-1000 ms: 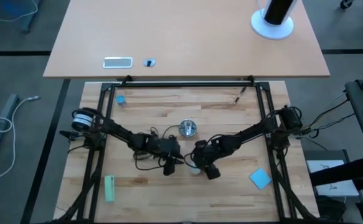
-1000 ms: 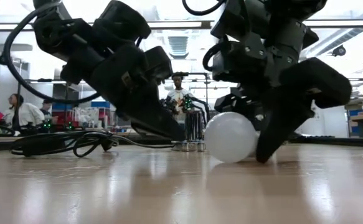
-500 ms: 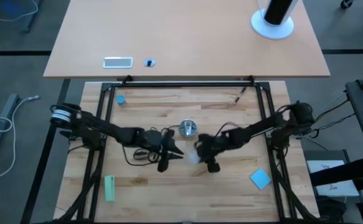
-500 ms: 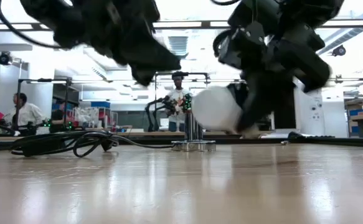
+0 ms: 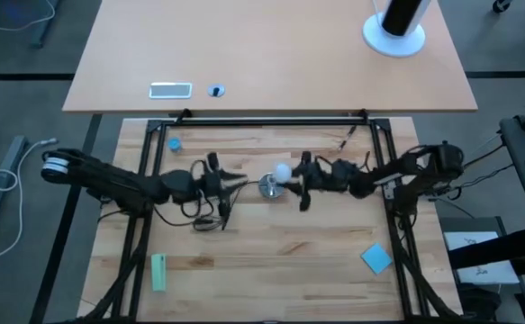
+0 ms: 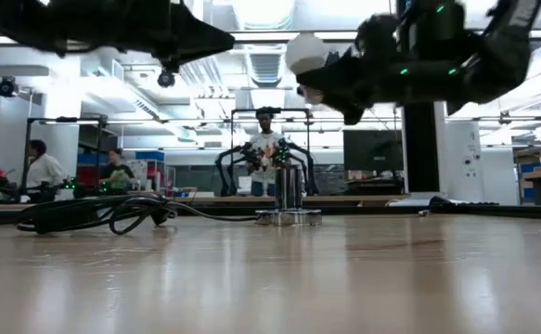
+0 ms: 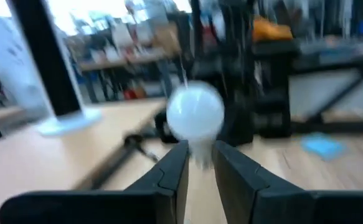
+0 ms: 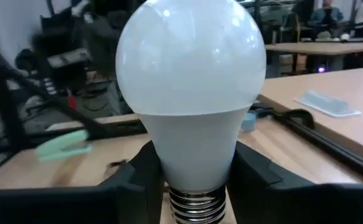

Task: Screw lightbulb
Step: Insert the white lightbulb into the metal lamp

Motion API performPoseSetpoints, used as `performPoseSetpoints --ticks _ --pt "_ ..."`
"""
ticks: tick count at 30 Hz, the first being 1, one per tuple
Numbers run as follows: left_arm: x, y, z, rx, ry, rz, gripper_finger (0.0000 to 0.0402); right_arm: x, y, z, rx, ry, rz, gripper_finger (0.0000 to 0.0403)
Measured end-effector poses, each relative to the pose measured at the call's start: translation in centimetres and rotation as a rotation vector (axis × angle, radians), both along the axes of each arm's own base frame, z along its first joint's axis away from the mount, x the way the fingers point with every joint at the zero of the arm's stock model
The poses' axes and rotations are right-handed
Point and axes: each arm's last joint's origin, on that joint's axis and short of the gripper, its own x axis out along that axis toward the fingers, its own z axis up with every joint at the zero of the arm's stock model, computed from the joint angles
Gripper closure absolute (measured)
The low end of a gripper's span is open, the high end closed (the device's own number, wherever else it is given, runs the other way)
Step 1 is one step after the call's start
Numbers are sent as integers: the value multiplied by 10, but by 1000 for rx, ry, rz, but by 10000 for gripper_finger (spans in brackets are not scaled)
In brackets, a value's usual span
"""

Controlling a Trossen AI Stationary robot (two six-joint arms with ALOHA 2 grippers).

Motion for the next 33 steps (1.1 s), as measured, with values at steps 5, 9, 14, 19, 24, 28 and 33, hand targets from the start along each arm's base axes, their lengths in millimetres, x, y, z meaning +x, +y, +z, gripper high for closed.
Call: performPoseSetpoints --ticks 5,9,14,19,24,28,33 --pt "-8 28 -15 -50 -131 33 316 12 -25 -11 -32 -99 71 280" --pt "-2 40 -22 -81 -141 64 294 16 -37 -32 20 -132 86 280" --pt "18 42 -14 -95 -154 6 261 27 -40 -50 50 -88 98 280" --pt "32 44 -1 -76 -184 4 232 31 -38 -55 46 -76 114 280" --pt "37 46 6 -38 -185 15 210 29 -38 -57 -1 -68 107 280" --pt "42 50 10 -38 -171 29 205 29 -39 -57 -9 -68 106 280" --pt "58 56 3 -47 -84 45 214 29 -41 -58 -37 -59 68 280"
